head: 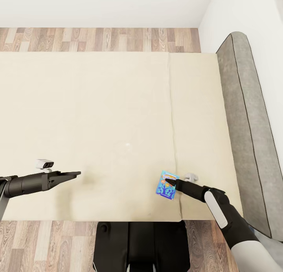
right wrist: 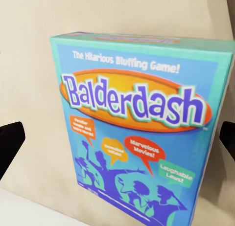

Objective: Put all the toys in the child's room - the three board games (two on the bed and one on the table), the two jigsaw puzzles on the table, and the tennis ball on the table - inside the toy box on the table in the child's room.

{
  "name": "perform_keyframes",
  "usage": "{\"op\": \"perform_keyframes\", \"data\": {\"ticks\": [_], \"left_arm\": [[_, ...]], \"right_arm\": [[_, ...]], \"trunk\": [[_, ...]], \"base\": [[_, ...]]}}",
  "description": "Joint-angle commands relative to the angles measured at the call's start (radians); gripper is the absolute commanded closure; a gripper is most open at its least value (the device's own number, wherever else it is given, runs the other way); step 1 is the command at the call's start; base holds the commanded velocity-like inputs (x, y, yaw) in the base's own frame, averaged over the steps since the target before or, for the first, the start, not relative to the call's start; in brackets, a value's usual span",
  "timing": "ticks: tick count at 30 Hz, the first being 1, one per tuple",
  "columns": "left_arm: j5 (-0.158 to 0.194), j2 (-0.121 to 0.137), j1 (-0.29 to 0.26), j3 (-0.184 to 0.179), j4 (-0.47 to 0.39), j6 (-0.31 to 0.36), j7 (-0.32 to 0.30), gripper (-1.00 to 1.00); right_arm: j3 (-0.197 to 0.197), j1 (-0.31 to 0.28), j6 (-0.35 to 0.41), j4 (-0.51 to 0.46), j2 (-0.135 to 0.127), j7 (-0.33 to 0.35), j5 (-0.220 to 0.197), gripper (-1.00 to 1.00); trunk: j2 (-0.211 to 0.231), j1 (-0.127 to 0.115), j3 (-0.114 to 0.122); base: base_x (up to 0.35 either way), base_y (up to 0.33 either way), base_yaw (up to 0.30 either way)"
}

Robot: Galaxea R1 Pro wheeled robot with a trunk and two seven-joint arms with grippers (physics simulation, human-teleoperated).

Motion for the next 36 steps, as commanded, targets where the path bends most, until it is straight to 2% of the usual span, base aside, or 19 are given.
{"op": "perform_keyframes", "data": {"ticks": [1,17,25,36], "left_arm": [[-0.001,0.000,0.000,0.000,0.000,0.011,-0.004,-1.00],[0.000,0.000,0.000,-0.001,0.000,0.011,-0.004,-1.00],[0.000,0.000,0.000,0.000,0.000,0.011,-0.004,-1.00],[0.000,-0.001,0.000,0.000,0.000,0.011,-0.004,-1.00]], "right_arm": [[0.001,0.000,0.003,0.000,0.000,0.001,-0.001,-1.00],[0.001,0.000,0.002,-0.001,0.006,0.001,-0.002,-1.00],[0.002,0.000,0.002,-0.001,0.026,0.002,-0.001,-1.00],[0.002,0.000,0.002,-0.001,0.027,0.002,-0.002,-1.00]], "trunk": [[-0.002,0.001,-0.001],[-0.002,0.001,-0.001],[-0.002,0.001,-0.001],[-0.002,0.001,-0.001]], "base": [[0.000,0.000,0.000],[0.000,0.000,0.000],[0.000,0.000,0.000],[0.000,0.000,0.000]]}}
